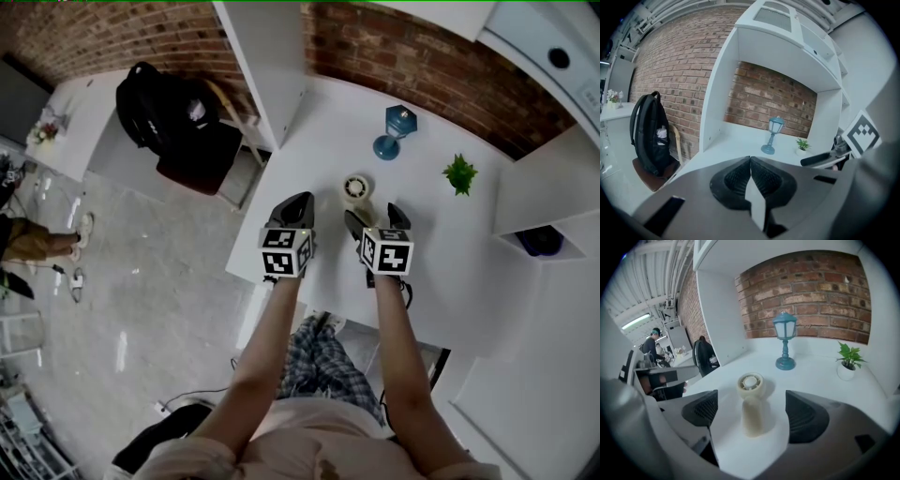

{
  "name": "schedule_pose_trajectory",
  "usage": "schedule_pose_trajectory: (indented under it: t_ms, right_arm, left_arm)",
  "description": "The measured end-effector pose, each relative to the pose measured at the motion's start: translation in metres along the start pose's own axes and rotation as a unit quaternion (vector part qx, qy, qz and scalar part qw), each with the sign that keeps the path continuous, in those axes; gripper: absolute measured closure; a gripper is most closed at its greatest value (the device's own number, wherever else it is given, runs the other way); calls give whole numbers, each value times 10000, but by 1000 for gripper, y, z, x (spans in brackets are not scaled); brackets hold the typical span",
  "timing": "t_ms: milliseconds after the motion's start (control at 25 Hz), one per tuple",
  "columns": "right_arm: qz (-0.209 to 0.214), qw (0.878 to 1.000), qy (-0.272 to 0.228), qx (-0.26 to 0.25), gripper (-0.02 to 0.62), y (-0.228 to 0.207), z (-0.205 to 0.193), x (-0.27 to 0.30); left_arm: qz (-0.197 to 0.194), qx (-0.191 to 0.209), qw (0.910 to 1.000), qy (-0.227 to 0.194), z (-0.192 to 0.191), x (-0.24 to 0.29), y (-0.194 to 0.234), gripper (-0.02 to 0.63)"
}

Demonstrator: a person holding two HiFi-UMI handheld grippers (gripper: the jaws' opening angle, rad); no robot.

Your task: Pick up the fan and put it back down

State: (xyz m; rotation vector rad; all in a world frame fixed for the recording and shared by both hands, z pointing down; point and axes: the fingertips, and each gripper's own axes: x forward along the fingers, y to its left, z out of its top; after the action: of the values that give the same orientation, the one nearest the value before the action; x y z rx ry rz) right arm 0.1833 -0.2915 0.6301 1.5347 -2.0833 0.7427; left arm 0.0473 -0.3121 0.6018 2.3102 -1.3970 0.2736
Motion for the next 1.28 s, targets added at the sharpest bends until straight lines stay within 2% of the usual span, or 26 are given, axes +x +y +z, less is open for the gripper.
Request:
schedule_pose_trajectory:
  t_ms: [80,240,600,920,1280]
  right_arm:
    - [-2,9996,-269,113,162,-2,12,-15]
    - [-149,9958,-892,169,302,-12,37,-56]
    - [-603,9777,-1994,258,461,-43,67,-156]
    - [-1218,9542,-2726,180,533,-66,78,-251]
    - [-1750,9279,-3287,161,577,-92,80,-321]
  left_arm:
    - [-19,60,10000,-34,5,-6,-2,578]
    - [-84,172,9997,-174,24,-23,-10,578]
    - [-384,524,9955,-691,81,-70,-41,578]
    - [-731,592,9893,-1112,118,-106,-70,578]
    - [-975,592,9820,-1508,142,-133,-90,578]
